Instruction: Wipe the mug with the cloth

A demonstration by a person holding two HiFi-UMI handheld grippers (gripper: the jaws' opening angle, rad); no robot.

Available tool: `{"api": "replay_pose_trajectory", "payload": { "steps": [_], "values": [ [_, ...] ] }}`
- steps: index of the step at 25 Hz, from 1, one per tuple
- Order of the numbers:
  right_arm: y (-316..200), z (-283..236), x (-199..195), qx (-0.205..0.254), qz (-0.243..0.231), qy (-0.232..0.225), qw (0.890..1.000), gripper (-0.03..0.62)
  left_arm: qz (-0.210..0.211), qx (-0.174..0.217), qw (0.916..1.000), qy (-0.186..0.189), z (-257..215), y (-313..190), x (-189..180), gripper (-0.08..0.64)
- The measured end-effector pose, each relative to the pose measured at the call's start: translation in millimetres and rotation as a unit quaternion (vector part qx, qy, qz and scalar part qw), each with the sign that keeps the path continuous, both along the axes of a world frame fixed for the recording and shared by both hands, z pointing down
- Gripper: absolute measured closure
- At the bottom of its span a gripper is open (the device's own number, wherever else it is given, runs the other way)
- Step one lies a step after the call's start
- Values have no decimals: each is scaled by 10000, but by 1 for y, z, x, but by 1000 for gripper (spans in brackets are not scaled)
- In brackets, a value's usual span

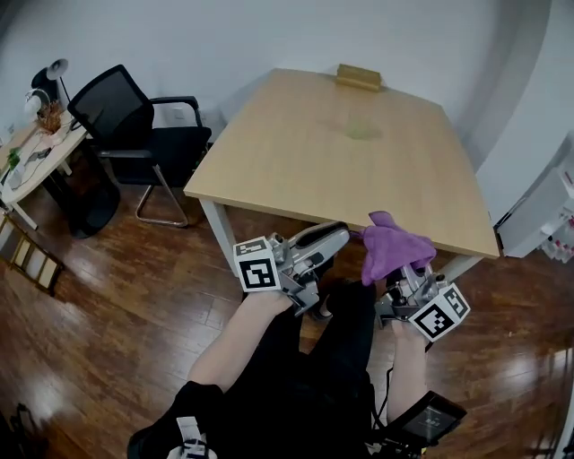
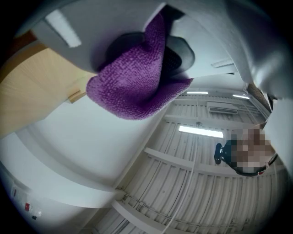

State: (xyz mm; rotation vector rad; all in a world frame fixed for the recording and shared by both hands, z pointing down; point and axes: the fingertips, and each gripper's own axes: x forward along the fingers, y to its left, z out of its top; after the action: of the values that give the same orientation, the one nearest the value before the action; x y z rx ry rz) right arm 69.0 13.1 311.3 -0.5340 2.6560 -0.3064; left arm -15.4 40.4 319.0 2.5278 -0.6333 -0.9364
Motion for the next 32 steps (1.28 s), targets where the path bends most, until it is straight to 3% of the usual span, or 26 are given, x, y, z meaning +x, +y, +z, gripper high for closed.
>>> {"api": "replay_pose_trajectory", "payload": {
  "steps": [7, 12, 14, 17, 20, 25, 32],
  "values": [
    [62, 3, 0, 93, 13, 189, 9998, 557, -161, -71, 9990, -413, -1, 55, 20, 518],
    [97, 6, 4, -463, -495, -438, 9967, 557, -208, -73, 9983, -539, 0, 92, 22, 535],
    [113, 8, 3, -838, -886, -815, 9892, 557, -214, -74, 9984, -527, 0, 107, 23, 535],
    [122, 14, 0, -1562, -1442, -1376, 9674, 557, -192, -77, 9983, -541, 1, 117, 25, 537],
    [127, 21, -5, -1992, -1665, -1523, 9536, 557, -148, -61, 9981, -600, -1, 125, 28, 537],
    [130, 24, -8, -2094, -1722, -1490, 9509, 557, -167, -120, 9976, -659, 0, 127, 28, 537],
    [133, 23, -11, -1951, -1710, -1391, 9557, 557, -66, -270, 9984, -502, 1, 124, 29, 541]
  ]
}}
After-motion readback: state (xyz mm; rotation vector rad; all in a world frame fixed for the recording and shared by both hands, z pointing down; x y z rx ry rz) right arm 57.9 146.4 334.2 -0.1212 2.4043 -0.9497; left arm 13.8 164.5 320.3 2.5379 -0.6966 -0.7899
